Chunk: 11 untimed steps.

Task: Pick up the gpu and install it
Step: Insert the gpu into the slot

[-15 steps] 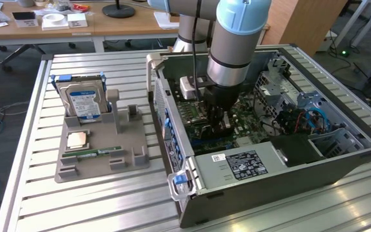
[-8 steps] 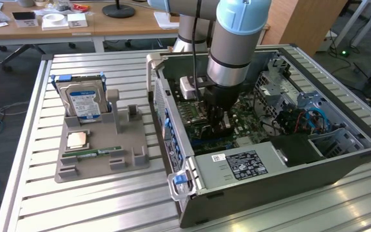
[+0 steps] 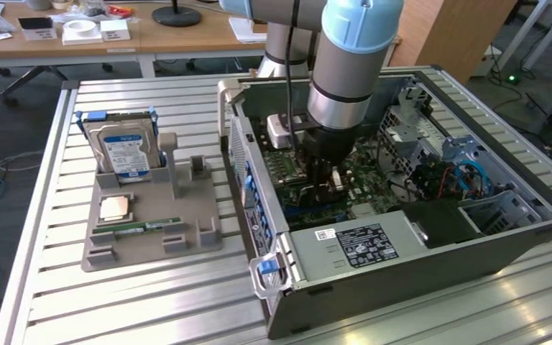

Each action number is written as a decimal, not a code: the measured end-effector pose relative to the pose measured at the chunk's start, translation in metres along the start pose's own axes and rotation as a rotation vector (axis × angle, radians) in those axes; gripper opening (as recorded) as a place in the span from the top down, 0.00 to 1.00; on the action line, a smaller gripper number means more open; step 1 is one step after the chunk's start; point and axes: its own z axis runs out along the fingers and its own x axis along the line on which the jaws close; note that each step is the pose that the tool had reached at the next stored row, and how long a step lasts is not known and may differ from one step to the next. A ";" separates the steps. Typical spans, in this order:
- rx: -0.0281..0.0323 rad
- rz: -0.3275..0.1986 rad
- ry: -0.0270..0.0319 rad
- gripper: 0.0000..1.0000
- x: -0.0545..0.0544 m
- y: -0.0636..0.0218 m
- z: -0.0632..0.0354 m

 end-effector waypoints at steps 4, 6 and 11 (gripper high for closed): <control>0.0000 0.000 0.0000 0.44 0.000 0.0000 0.0000; 0.0000 0.000 0.0001 0.38 0.000 0.0000 0.0000; 0.0000 0.000 0.0001 0.25 0.000 0.0000 0.0000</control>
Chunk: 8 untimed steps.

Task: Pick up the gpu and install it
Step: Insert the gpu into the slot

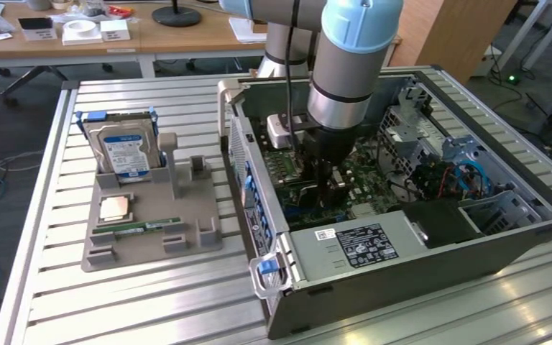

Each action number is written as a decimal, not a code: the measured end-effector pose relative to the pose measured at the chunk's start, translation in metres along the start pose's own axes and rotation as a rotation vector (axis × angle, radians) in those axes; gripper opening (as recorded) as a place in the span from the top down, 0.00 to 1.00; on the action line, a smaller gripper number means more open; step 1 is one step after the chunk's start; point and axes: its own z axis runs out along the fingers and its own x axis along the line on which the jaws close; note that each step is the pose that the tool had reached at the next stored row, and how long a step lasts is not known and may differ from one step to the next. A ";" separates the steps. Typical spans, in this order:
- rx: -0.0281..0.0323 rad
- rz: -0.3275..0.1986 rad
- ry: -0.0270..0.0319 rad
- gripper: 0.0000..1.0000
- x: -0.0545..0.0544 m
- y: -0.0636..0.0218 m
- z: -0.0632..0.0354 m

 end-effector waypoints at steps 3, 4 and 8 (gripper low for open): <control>-0.0001 0.000 0.0002 0.25 0.000 -0.0001 -0.0023; 0.0000 0.000 0.0000 0.25 0.000 -0.0001 -0.0038; 0.0000 0.000 0.0000 0.25 0.000 -0.0005 -0.0129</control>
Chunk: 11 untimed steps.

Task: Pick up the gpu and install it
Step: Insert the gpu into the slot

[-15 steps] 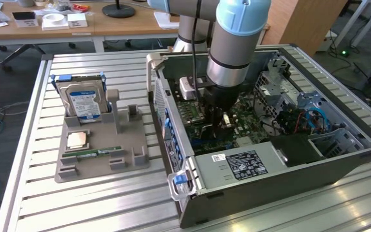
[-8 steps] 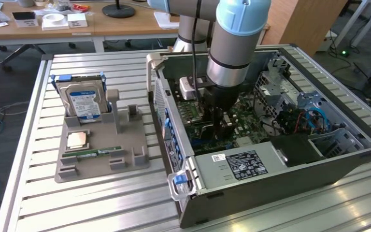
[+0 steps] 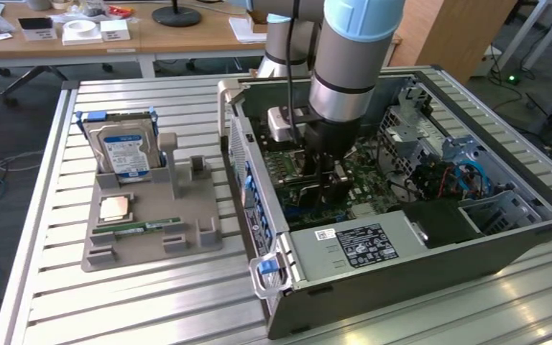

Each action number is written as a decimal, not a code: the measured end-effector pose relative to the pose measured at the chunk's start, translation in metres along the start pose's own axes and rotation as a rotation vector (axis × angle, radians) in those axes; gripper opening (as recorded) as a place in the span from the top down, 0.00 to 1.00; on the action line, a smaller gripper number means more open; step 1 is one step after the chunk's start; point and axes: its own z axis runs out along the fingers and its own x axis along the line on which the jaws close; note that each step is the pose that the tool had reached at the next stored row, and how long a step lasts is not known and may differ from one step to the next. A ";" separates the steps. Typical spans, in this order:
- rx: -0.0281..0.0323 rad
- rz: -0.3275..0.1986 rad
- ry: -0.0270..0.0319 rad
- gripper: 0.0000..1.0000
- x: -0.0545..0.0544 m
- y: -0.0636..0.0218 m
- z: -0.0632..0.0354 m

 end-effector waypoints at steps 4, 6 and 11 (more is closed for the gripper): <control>0.0000 0.000 0.0001 0.25 0.000 -0.0004 -0.0101; -0.0001 0.000 0.0002 0.25 0.000 -0.0006 -0.0155; 0.0000 0.000 0.0010 0.25 -0.001 -0.0012 -0.0310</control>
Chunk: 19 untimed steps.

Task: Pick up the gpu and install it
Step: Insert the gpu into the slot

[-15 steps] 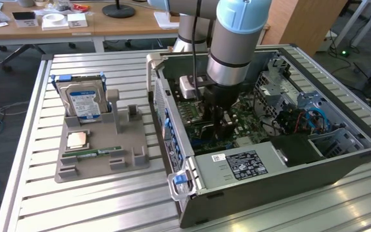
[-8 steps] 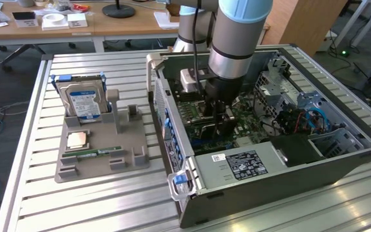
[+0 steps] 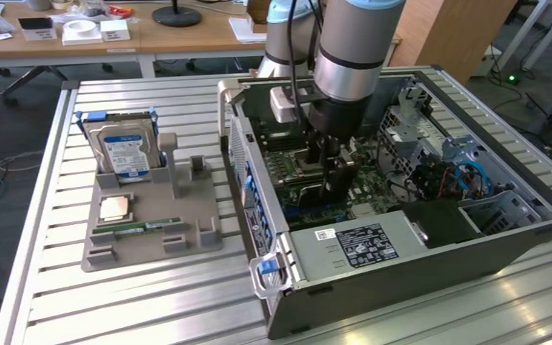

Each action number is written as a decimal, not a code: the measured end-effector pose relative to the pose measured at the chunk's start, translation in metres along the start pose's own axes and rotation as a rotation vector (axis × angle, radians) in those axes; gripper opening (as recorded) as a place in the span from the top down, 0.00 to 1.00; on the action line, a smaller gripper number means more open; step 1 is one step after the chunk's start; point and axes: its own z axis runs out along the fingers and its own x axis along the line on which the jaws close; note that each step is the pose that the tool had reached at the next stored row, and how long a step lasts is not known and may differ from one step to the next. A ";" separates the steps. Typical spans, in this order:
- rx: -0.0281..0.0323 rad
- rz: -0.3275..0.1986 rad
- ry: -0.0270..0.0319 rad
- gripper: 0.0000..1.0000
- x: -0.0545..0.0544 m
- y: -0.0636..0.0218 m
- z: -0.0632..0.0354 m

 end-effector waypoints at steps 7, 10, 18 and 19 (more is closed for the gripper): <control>0.0001 0.000 0.0014 0.25 0.000 -0.0007 -0.0199; 0.0000 0.000 0.0016 0.25 -0.001 -0.0010 -0.0274; 0.0001 0.000 0.0035 0.25 -0.001 -0.0016 -0.0427; 0.0001 0.000 0.0037 0.25 -0.001 -0.0017 -0.0437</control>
